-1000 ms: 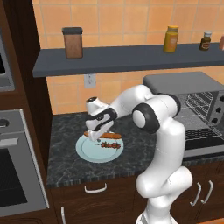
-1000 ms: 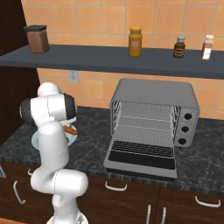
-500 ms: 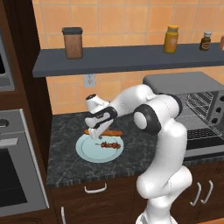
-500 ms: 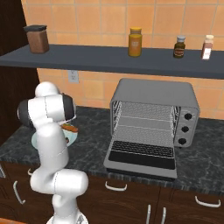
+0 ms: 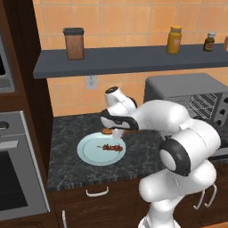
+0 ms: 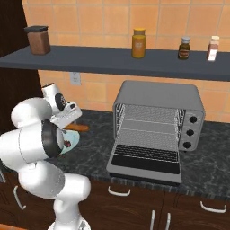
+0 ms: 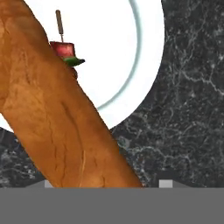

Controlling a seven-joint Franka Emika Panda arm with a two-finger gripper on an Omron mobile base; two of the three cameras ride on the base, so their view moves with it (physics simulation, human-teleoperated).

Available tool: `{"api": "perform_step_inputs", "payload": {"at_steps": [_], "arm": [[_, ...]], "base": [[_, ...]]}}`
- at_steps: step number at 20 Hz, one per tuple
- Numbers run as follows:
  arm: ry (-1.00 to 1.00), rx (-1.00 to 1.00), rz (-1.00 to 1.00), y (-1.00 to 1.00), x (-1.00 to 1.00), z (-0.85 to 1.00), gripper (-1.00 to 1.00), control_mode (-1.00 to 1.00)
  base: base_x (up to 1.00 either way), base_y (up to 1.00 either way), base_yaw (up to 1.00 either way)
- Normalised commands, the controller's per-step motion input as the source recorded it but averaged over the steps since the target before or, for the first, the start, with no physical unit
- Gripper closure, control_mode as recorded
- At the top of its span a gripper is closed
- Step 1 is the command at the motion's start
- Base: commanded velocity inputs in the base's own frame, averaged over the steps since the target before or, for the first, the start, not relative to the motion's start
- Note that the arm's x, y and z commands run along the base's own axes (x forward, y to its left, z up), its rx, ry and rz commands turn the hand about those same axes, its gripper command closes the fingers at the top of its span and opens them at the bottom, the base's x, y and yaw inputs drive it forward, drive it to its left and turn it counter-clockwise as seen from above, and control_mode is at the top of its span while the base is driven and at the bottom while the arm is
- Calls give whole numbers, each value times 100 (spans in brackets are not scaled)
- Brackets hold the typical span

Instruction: Pick up the kebab skewer and baguette bread, and place them inside the toaster oven. Close the toaster oven door and start by setting the timer.

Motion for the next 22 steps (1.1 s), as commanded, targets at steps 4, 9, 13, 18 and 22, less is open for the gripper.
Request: {"api": "perform_step_inputs", "payload": {"at_steps": [4,9,13,18,22], "arm": [[-6,13,12,-99,-97,53,100,-100],[0,7,11,-100,-73,59,100,-100],[-9,0,32,-100,-37,35,100,-100],[-3,1,18,-100,8,40,100,-100],[0,12,1,-100,37,47,100,-100]], "base": [[0,0,0],[0,0,0],[0,0,0],[0,0,0],[0,0,0]]}}
